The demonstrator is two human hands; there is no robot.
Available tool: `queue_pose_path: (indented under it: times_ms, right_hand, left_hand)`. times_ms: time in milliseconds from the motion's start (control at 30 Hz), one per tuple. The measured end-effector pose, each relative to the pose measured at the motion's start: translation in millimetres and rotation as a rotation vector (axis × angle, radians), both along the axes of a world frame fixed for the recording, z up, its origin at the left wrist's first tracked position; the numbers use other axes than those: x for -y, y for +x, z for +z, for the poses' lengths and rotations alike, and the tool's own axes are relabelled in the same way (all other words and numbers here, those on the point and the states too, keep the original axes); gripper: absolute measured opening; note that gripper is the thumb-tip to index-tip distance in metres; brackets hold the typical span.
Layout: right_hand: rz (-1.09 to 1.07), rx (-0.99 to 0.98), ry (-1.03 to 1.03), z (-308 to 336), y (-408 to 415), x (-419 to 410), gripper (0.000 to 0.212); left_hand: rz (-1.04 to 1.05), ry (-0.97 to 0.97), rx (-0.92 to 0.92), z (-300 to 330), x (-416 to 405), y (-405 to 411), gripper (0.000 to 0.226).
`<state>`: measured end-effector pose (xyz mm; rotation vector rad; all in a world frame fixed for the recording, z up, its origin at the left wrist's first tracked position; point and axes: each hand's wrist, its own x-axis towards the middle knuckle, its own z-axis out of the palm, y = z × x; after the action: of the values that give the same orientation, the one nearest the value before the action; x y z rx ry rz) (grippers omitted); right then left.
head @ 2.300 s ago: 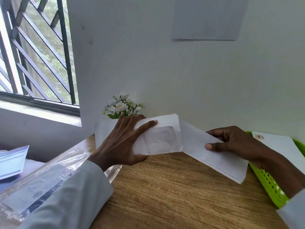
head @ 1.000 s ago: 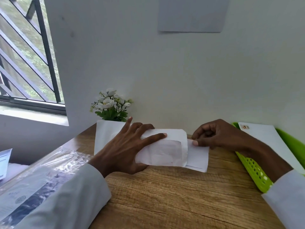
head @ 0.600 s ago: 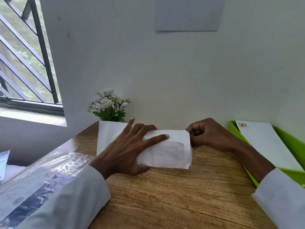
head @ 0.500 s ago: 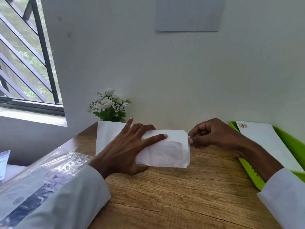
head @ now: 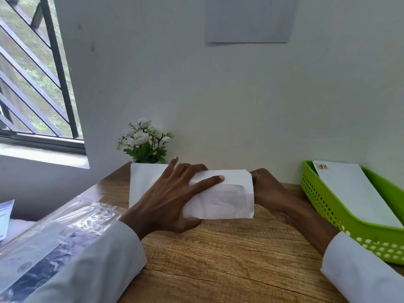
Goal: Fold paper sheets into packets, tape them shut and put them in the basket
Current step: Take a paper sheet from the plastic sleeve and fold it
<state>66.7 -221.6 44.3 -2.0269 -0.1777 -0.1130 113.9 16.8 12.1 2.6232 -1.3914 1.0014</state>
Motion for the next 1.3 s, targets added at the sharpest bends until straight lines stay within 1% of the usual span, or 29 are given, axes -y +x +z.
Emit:
queue_pose_path:
  times_ms: [100, 133, 200, 233, 333, 367, 400, 467, 567, 600, 667, 700, 733, 800, 833, 867, 900, 933, 967, 1000, 1033, 1067, 1100, 1133, 1167, 1233, 1300]
  right_hand:
    - [-0.049, 0.073, 0.142, 5, 0, 6, 0.013]
    - [-0.063, 0.103, 0.21, 7, 1, 9, 0.018]
    - [-0.025, 0.117, 0.329, 9, 2, 16, 0.048]
    - [0.031, 0.112, 0.369, 9, 1, 17, 0.058]
    - [0.183, 0.056, 0.462, 5, -4, 9, 0.07]
    - [0.198, 0.048, 0.467, 3, -4, 3, 0.069]
    - [0.199, 0.049, 0.477, 0, -5, -3, 0.063]
    - [0.168, 0.087, 0.497, 0, -9, -17, 0.045]
    - [0.101, 0.176, 0.541, 6, -18, -27, 0.026]
    - [0.073, 0.225, 0.528, 12, -21, -27, 0.018]
    - [-0.001, 0.353, 0.429, 23, -25, -26, 0.004]
    - [-0.026, 0.428, 0.375, 28, -25, -24, 0.003]
    - [-0.053, 0.498, 0.319, 35, -27, -23, 0.014]
    - [-0.104, 0.62, 0.202, 46, -29, -17, 0.045]
    - [-0.097, 0.675, 0.12, 50, -30, -12, 0.05]
    - [-0.08, 0.735, -0.002, 54, -31, -8, 0.044]
    - [-0.064, 0.785, -0.131, 55, -30, -5, 0.033]
    - [-0.067, 0.807, -0.244, 54, -29, -1, 0.027]
    - [-0.058, 0.802, -0.317, 51, -26, 2, 0.024]
    - [-0.039, 0.766, -0.349, 48, -24, 2, 0.019]
    - [-0.007, 0.705, -0.343, 44, -22, 1, 0.012]
    - [0.029, 0.653, -0.31, 42, -22, -1, 0.015]
    - [0.063, 0.623, -0.242, 40, -21, -2, 0.028]
    - [0.096, 0.598, -0.152, 40, -21, -2, 0.034]
    - [0.108, 0.594, -0.068, 40, -22, -3, 0.031]
    - [0.092, 0.586, 0.072, 42, -25, -5, 0.018]
    - [0.069, 0.558, 0.191, 44, -26, -8, 0.019]
  left_hand:
    - [0.033, -0.076, 0.019, 5, 0, -3, 0.095]
    - [0.041, -0.121, 0.032, 6, 0, -4, 0.095]
    - [0.057, -0.225, 0.065, 10, 2, -8, 0.094]
    - [0.073, -0.275, 0.08, 11, 3, -9, 0.093]
    - [0.115, -0.405, 0.101, 15, 7, -14, 0.093]
    - [0.122, -0.433, 0.108, 17, 9, -16, 0.093]
    - [0.127, -0.453, 0.114, 18, 12, -18, 0.094]
    - [0.12, -0.502, 0.114, 21, 17, -22, 0.096]
    - [0.067, -0.602, 0.087, 26, 20, -27, 0.105]
    - [0.035, -0.652, 0.065, 27, 20, -27, 0.106]
    - [-0.05, -0.781, -0.037, 29, 19, -28, 0.103]
    - [-0.105, -0.853, -0.104, 30, 19, -28, 0.099]
    - [-0.16, -0.916, -0.164, 30, 19, -28, 0.093]
    - [-0.249, -0.99, -0.231, 33, 20, -30, 0.078]
    - [-0.28, -1.002, -0.239, 35, 21, -32, 0.068]
    - [-0.304, -1.009, -0.234, 38, 21, -34, 0.057]
    - [-0.326, -1.011, -0.221, 40, 22, -36, 0.047]
    - [-0.345, -1.008, -0.194, 41, 22, -37, 0.036]
    - [-0.355, -0.998, -0.153, 42, 22, -38, 0.026]
    - [-0.357, -0.985, -0.117, 42, 22, -37, 0.017]
    - [-0.35, -0.98, -0.106, 40, 22, -37, 0.012]
    - [-0.341, -0.989, -0.115, 39, 21, -35, 0.009]
    - [-0.335, -1.005, -0.14, 38, 20, -34, 0.007]
    - [-0.34, -1.025, -0.168, 38, 20, -33, 0.005]
    - [-0.348, -1.047, -0.206, 39, 20, -34, 0.003]
    - [-0.371, -1.098, -0.271, 38, 19, -34, 0.003]
    - [-0.392, -1.16, -0.329, 39, 19, -35, 0.01]
